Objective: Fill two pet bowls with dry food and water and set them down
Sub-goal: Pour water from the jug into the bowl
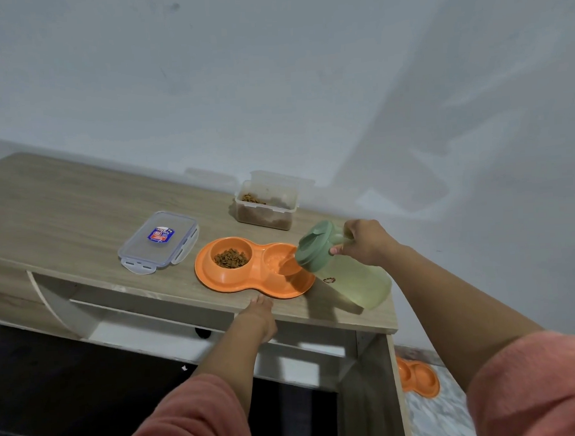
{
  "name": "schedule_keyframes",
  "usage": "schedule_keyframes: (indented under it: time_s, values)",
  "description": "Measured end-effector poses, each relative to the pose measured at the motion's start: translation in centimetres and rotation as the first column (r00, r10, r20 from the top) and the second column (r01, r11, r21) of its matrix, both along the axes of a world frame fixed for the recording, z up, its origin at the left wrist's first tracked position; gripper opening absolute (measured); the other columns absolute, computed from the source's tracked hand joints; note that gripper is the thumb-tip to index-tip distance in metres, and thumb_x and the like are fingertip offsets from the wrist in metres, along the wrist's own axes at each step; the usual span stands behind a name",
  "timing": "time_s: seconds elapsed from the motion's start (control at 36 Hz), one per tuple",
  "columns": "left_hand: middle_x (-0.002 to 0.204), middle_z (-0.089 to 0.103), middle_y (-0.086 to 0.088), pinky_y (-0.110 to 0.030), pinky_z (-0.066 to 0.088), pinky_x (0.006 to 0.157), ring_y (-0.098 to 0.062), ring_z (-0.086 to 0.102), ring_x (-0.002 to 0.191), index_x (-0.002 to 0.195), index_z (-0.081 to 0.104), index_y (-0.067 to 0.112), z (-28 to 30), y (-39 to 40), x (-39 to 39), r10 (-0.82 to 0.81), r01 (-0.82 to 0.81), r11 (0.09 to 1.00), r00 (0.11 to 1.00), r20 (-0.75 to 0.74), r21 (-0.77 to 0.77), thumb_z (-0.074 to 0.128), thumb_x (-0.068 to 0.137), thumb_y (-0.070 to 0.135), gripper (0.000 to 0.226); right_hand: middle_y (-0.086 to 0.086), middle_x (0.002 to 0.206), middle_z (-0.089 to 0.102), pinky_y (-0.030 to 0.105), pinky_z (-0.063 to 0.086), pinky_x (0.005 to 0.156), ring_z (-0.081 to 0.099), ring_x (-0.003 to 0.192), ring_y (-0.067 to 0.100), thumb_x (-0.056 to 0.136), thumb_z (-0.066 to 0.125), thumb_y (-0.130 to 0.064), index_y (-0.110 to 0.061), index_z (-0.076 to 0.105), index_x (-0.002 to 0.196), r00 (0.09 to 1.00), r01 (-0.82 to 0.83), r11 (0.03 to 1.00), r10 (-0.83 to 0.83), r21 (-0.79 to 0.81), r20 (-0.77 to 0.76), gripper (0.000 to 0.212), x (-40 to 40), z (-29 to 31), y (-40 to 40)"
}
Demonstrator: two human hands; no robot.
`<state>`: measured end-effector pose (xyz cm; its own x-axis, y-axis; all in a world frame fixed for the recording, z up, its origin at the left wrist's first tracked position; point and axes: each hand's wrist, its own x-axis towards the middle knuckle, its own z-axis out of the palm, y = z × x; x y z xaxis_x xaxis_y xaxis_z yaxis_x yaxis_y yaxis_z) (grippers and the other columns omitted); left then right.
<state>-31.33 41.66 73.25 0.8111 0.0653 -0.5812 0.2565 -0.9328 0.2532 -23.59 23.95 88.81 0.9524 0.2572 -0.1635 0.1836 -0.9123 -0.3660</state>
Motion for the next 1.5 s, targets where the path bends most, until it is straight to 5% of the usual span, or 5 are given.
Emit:
schedule_keyframes:
  time_s: [0.25,0.69,1.14,1.36,1.5]
  values:
    - [0.161,-0.013,-0.006,-0.037,0.009,0.122,-0.02,-0.009,0.15,0.154,-0.005,0.009,0.0,-0.1,-0.2,0.023,-0.023,1.0,1.0,-0.003,0.003,0.038,0.094,-0.002,0.074,-0.002,0.068,0.042,0.028,0.034,0.057,0.045,0.075,0.023,0.08,0.074,-0.038,-0.01,0.045,0.077,1.0,-0.002,1.0,0.002,-0.01,0.017,0.04,0.1,0.1,-0.3]
    - [0.162,-0.008,-0.006,-0.037,0.01,0.122,-0.02,-0.005,0.15,0.155,0.0,0.01,0.6,-0.3,-0.4,0.045,-0.044,0.999,0.999,0.029,-0.028,0.038,0.093,-0.004,0.074,0.006,0.086,0.051,0.029,0.038,0.069,0.048,0.08,0.024,0.081,0.073,-0.038,-0.008,0.048,0.087,1.0,0.007,1.0,-0.007,-0.002,0.02,0.039,0.1,-0.2,-0.9]
    - [0.162,-0.009,-0.008,-0.036,0.01,0.122,-0.019,-0.006,0.15,0.155,-0.002,0.011,0.8,-0.5,-0.5,0.071,-0.069,0.997,0.997,0.038,-0.041,0.037,0.094,-0.002,0.073,-0.002,0.066,0.041,0.023,0.029,0.051,0.043,0.071,0.021,0.081,0.071,-0.044,-0.02,0.035,0.066,0.996,0.005,0.998,-0.01,0.057,0.085,0.046,0.1,-0.8,-2.5]
    - [0.162,-0.011,-0.007,-0.036,0.011,0.122,-0.019,-0.006,0.15,0.155,-0.002,0.013,0.6,-0.5,-0.6,0.093,-0.091,0.994,0.995,0.026,-0.061,0.036,0.093,-0.005,0.075,0.001,0.075,0.047,0.023,0.032,0.054,0.045,0.077,0.022,0.084,0.068,-0.04,-0.011,0.045,0.08,0.983,0.099,0.969,-0.131,0.228,0.128,0.038,-0.8,-1.6,-4.0]
    - [0.162,-0.008,-0.006,-0.036,0.013,0.121,-0.019,-0.003,0.15,0.155,0.001,0.013,0.5,-0.6,-0.7,0.097,-0.095,0.993,0.995,0.035,-0.063,0.038,0.093,-0.003,0.074,0.006,0.097,0.058,0.031,0.041,0.075,0.054,0.092,0.025,0.085,0.067,-0.039,-0.007,0.055,0.099,0.962,0.212,0.879,-0.265,0.427,0.069,0.037,-1.3,-3.3,-5.0]
